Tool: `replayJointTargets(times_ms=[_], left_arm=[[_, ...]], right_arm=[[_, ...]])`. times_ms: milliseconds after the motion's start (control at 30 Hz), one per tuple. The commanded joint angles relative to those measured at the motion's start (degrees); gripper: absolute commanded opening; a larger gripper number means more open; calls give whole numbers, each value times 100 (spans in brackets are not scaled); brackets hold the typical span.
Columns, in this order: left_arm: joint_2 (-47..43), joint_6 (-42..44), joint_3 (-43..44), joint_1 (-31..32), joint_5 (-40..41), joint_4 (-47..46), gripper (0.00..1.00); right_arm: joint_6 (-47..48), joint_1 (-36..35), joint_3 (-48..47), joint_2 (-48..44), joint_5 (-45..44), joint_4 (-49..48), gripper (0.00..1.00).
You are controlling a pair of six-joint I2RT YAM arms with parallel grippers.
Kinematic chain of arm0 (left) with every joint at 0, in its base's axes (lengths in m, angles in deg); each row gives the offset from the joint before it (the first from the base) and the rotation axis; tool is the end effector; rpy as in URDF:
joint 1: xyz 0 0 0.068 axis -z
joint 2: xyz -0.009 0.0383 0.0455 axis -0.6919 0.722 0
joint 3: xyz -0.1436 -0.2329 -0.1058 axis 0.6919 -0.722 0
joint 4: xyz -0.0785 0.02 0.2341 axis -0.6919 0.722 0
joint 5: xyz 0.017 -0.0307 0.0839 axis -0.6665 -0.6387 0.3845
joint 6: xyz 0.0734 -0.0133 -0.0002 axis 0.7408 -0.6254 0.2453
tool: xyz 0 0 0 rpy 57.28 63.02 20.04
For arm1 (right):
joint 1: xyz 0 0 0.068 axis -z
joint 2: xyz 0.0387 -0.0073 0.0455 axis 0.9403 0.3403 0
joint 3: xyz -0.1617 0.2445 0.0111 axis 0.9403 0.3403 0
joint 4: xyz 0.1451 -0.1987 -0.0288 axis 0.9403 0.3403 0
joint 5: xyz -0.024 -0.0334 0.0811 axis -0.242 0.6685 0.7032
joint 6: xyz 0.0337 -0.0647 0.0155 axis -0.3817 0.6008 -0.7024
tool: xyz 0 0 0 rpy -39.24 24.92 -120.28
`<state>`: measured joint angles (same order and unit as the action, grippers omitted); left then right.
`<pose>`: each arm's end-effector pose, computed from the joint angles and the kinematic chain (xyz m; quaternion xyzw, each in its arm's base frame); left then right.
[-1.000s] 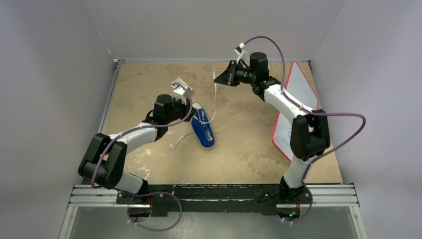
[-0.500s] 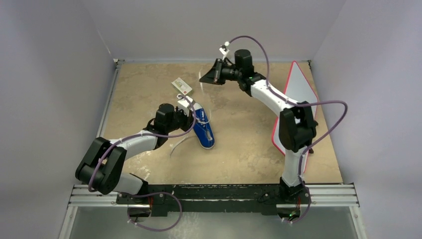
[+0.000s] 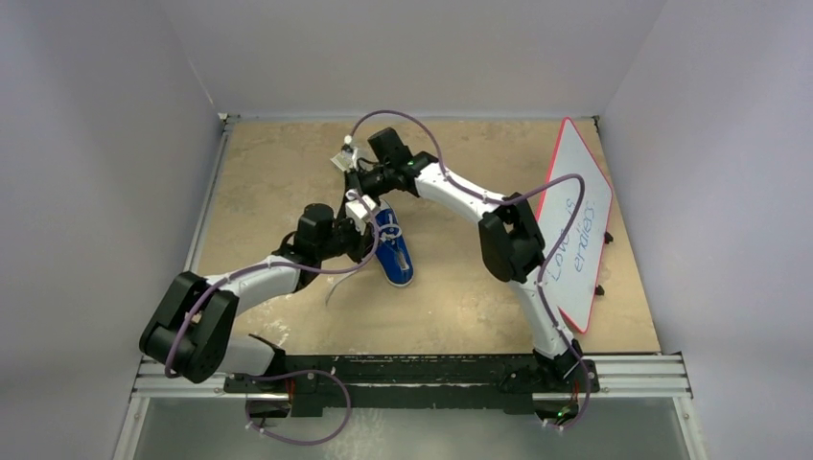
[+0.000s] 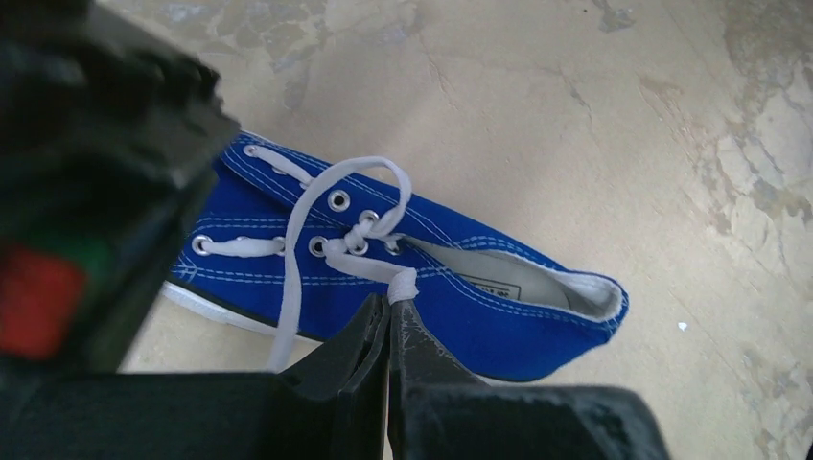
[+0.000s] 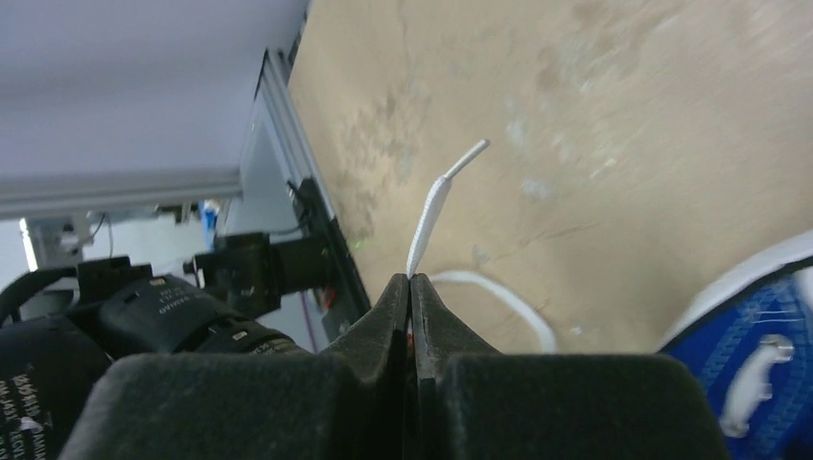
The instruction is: Tie the shoes
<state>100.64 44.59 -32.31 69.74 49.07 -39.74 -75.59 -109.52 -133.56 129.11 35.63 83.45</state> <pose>0.2426 -0.1482 0.2083 0.3077 0.7758 -0.2941 0.4658 0.3931 0.3798 0.2514 -0.2398 0.8002 0.5243 0.1654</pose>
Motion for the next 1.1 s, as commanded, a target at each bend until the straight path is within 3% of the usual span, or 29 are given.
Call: replayJointTargets(times_ms=[0, 67, 200, 333, 433, 533, 567, 633, 667, 800, 867, 967, 1067], left_arm=[[-330, -62, -182, 24, -298, -444, 0], [-398, -220, -303, 24, -300, -604, 0], [-289, -323, -214, 24, -424, -579, 0], [-85, -596, 92, 24, -624, -473, 0], [248, -858, 591, -4, -633, -66, 0], [578, -1215, 957, -103, -670, 152, 0], [681, -1271, 1105, -107, -676, 256, 0], [857, -1312, 1416, -108, -501, 633, 0], [953, -1319, 1563, -108, -420, 797, 0], [1531, -923, 2350, -182, -843, 1870, 0], [1818, -715, 2649, -326, -1129, 2448, 0], [2064, -747, 2916, -588, -1376, 2561, 0], [2247, -818, 3157, -644, -1486, 2583, 0]], right_arm=[[482, -89, -529, 40, 691, 1425, 9], [197, -84, -293, -147, 1053, 1334, 26], [-414, 407, 297, -576, 1557, 790, 50], [-464, 1112, 879, -1289, 1349, 224, 66], [462, 1575, 946, -1587, 1069, 1037, 68], [1641, 1659, 1424, -2107, 140, 1359, 65], [1803, 1636, 1698, -2293, -61, 1235, 57], [1551, 1646, 2352, -2611, 117, 934, 32], [1548, 1640, 2574, -2727, 165, 845, 30], [1986, 1009, 3700, -3708, -374, -253, 46], [2389, 655, 4185, -4053, -827, -696, 49], [2974, 369, 5095, -4674, -1230, -1753, 50], [3609, 126, 5744, -5127, -1362, -2584, 59]])
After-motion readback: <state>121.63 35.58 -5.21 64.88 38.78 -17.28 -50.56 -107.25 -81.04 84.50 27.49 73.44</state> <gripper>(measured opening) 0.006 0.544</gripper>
